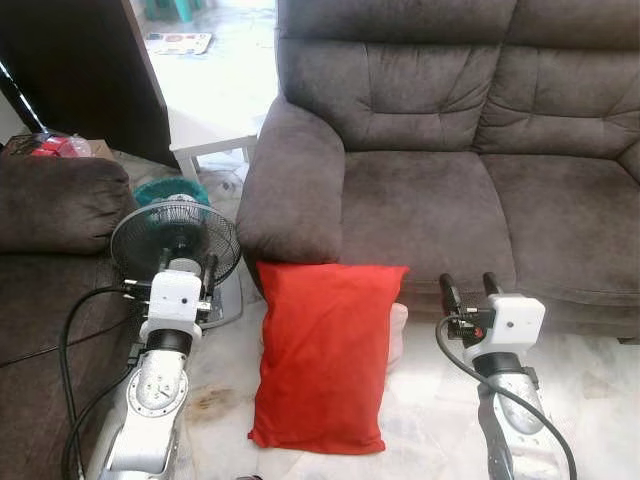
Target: Move the pillow to the sofa from floor
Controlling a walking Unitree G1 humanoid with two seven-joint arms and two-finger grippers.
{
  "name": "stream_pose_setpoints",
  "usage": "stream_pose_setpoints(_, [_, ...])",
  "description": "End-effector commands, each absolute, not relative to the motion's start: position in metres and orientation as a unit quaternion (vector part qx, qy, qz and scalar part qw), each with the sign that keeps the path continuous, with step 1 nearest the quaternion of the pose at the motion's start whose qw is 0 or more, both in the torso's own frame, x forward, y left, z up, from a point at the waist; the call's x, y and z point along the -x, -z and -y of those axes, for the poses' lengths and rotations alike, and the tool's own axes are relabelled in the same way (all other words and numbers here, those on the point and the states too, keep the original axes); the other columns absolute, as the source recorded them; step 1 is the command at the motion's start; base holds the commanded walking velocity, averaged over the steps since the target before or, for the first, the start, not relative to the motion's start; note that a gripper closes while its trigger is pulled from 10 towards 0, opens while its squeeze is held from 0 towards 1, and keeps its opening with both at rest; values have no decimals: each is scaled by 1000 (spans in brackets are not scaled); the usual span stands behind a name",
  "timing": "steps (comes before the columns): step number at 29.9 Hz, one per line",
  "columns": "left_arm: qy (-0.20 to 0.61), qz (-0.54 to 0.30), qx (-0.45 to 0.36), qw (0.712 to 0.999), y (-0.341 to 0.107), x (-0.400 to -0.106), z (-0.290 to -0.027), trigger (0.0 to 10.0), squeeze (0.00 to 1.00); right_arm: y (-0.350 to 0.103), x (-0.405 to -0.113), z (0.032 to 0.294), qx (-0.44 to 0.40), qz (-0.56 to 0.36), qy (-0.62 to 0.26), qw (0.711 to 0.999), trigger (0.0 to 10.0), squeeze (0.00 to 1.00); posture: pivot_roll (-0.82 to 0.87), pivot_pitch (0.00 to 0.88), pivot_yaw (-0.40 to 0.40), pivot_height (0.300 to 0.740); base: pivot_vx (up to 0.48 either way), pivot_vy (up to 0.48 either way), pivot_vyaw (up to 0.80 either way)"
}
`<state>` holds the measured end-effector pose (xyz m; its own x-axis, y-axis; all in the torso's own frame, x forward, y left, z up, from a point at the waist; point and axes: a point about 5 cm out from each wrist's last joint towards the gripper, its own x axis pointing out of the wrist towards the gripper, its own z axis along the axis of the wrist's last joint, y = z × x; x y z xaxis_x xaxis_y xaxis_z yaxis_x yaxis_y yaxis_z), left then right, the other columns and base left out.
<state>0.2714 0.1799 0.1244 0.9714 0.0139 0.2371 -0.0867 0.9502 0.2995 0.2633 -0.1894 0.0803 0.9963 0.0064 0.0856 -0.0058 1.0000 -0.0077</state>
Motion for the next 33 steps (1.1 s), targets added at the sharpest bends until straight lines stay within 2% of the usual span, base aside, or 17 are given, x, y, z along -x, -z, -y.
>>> stream_pose_setpoints(1, [-20, 118, -159, 980, -127, -272, -179, 10000, 0, -83, -262, 187, 9, 43, -8, 999, 10000, 0, 119, 48, -6, 740, 0, -330, 0])
stream_pose_setpoints(12, [-16, 111, -157, 981, -129, -273, -177, 10000, 0, -84, -264, 187, 11, 34, -8, 999, 10000, 0, 127, 70, -11, 740, 0, -442, 761])
stream_pose_setpoints(21, [-18, 109, -154, 982, -129, -275, -176, 10000, 0, -85, -266, 188, 16, 31, -9, 999, 10000, 0, 128, 78, -15, 740, 0, -462, 0])
stream_pose_setpoints(29, [-21, 103, -148, 983, -128, -277, -176, 10000, 0, -87, -268, 187, 17, 31, -13, 999, 10000, 0, 129, 85, -19, 740, 0, 0, 800])
stream_pose_setpoints(33, [-21, 105, -144, 984, -128, -278, -175, 10000, 0, -88, -270, 187, 11, 30, -13, 999, 10000, 0, 129, 89, -21, 740, 0, 0, 0])
